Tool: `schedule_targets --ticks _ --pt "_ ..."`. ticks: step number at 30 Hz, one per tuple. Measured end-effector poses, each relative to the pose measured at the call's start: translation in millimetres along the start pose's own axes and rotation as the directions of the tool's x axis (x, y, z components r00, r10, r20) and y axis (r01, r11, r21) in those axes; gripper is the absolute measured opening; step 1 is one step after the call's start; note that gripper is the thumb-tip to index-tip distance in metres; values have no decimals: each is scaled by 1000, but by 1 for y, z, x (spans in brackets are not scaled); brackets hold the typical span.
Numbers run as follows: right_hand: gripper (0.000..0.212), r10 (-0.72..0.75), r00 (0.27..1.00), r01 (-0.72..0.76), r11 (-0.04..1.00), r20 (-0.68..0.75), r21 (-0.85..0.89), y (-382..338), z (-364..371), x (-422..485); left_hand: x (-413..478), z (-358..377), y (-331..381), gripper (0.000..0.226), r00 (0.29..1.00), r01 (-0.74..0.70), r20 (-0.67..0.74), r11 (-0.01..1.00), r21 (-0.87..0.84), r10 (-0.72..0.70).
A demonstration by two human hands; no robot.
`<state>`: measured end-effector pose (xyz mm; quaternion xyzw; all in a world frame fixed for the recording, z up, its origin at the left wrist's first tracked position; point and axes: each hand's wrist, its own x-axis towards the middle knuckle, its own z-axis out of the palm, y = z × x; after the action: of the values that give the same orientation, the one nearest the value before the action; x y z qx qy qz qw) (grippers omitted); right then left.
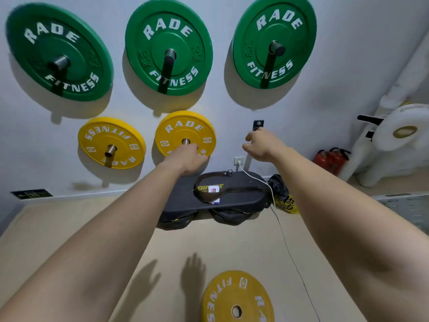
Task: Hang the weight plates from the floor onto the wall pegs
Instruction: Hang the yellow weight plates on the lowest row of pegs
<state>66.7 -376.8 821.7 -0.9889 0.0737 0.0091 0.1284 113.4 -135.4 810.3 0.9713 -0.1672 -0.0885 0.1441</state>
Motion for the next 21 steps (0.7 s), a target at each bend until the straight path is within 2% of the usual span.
schedule_targets --ticks 4,9,13,16,18,21 --pt "46 -33 995 35 999 92 -11 31 45 -28 -31 61 11 54 998 25 50 999 -24 -24" --pt "24 -8 968 8 1000 252 1 50 129 -61 -47 144 -10 44 984 57 164 998 31 -62" --pt "41 74 931 -59 997 357 -53 58 210 -76 -41 211 -41 41 957 61 280 997 40 -70" --pt "56 95 889 -57 994 449 -98 63 289 -82 -30 280 -72 52 930 81 358 996 26 -85" --pt "55 109 879 -77 993 464 -87 70 326 -86 -31 316 -84 59 919 101 383 995 4 -95" --pt "53 113 828 -89 994 549 -70 80 406 -83 -29 393 -113 61 887 126 449 992 -14 -106"
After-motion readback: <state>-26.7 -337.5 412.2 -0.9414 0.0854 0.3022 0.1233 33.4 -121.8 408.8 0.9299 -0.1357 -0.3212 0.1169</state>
